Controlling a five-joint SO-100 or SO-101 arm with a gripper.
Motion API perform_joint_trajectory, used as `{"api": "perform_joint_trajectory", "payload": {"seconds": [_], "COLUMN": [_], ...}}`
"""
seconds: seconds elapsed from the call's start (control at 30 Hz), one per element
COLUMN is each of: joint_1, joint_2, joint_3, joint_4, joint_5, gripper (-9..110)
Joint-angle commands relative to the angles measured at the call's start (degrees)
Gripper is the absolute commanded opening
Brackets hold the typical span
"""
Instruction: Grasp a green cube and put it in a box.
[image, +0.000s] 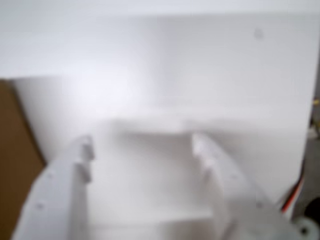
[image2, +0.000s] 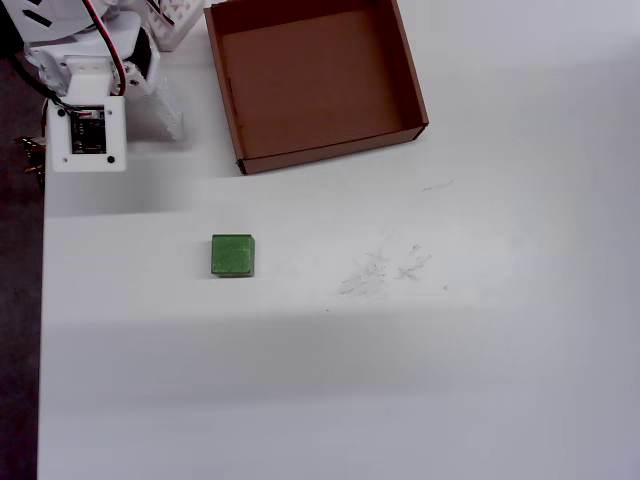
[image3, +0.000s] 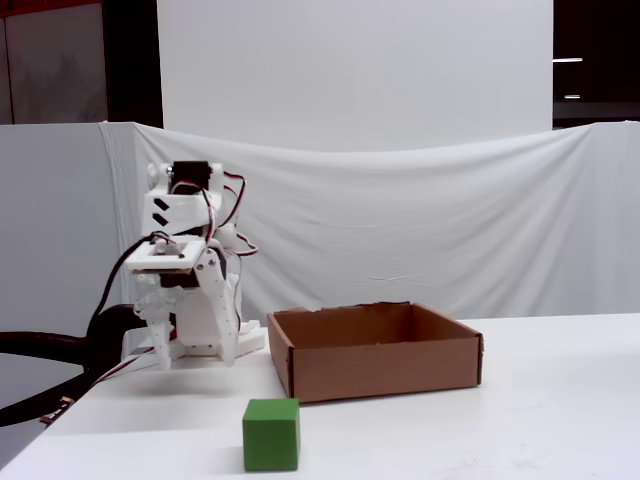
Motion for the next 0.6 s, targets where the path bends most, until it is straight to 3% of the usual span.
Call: {"api": "perform_joint_trajectory", "payload": {"seconds": [0.0,0.57], "joint_1": [-0.53,-7.65], "joint_2": [-6.94,-54.67], "joint_3": [-7.29,-45.70], "joint_4": [-2.81,-16.61], "joint_5": [1.58,10.20], "gripper": [29,34]}}
